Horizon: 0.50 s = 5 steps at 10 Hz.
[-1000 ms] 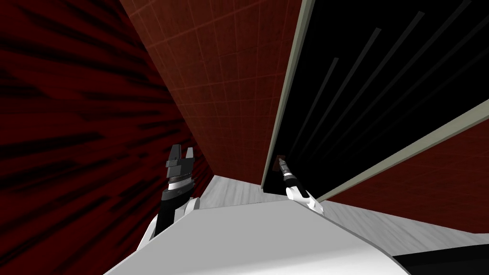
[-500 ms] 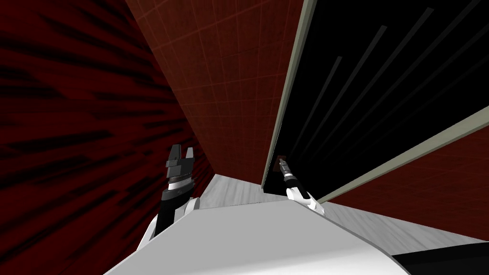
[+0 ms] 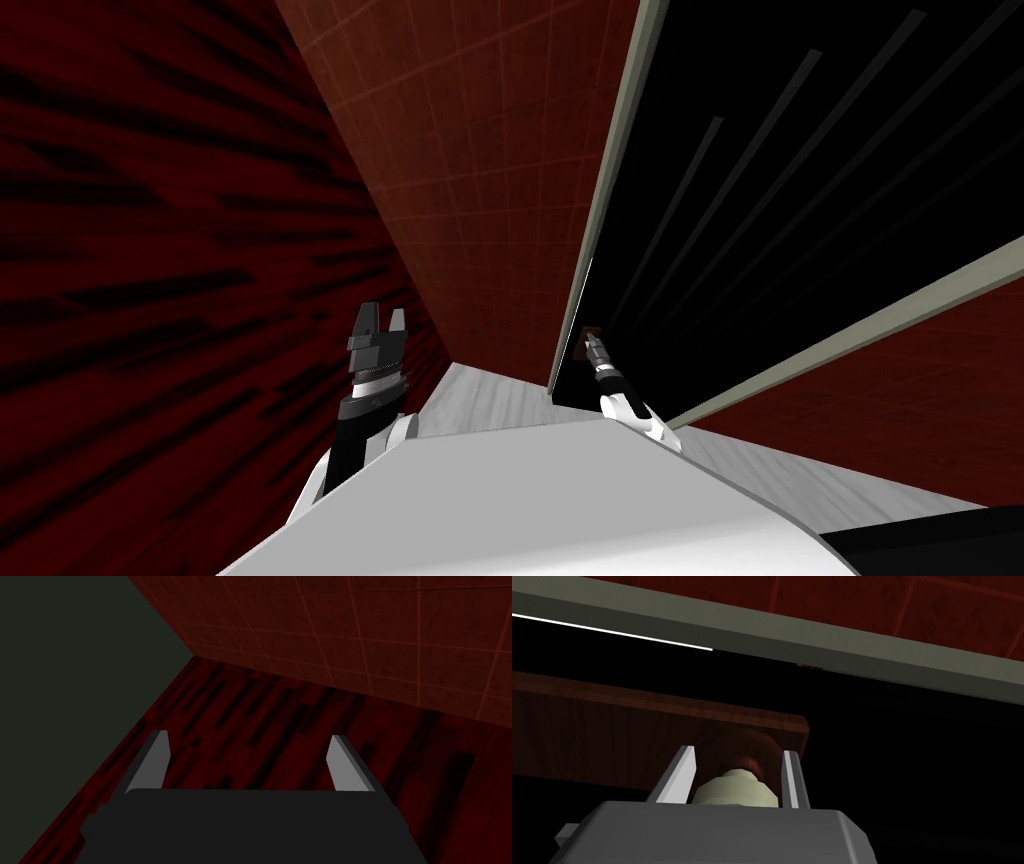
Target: Pull the door open
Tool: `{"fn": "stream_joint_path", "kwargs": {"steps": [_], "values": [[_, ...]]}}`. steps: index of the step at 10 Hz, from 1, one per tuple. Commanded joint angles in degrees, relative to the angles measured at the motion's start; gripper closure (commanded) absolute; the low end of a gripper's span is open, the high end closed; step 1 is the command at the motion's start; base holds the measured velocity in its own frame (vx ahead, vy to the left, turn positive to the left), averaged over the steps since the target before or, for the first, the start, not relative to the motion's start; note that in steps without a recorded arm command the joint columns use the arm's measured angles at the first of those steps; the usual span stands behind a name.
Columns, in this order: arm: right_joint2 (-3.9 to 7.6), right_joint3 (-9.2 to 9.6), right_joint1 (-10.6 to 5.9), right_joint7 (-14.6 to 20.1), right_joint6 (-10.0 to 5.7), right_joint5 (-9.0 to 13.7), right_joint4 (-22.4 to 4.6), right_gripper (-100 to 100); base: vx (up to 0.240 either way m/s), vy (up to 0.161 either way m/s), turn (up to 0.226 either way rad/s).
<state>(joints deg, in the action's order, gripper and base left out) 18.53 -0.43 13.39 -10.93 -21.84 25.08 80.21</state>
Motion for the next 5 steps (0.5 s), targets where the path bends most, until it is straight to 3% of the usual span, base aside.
{"fn": "stream_joint_path", "kwargs": {"steps": [1,5], "values": [[-0.21,0.00,0.31,2.20,0.06,0.07,0.26,100,-0.022,-0.012,0.026],[-0.49,-0.24,1.26,8.27,0.04,0.39,1.12,100,-0.022,-0.009,0.040]]}}
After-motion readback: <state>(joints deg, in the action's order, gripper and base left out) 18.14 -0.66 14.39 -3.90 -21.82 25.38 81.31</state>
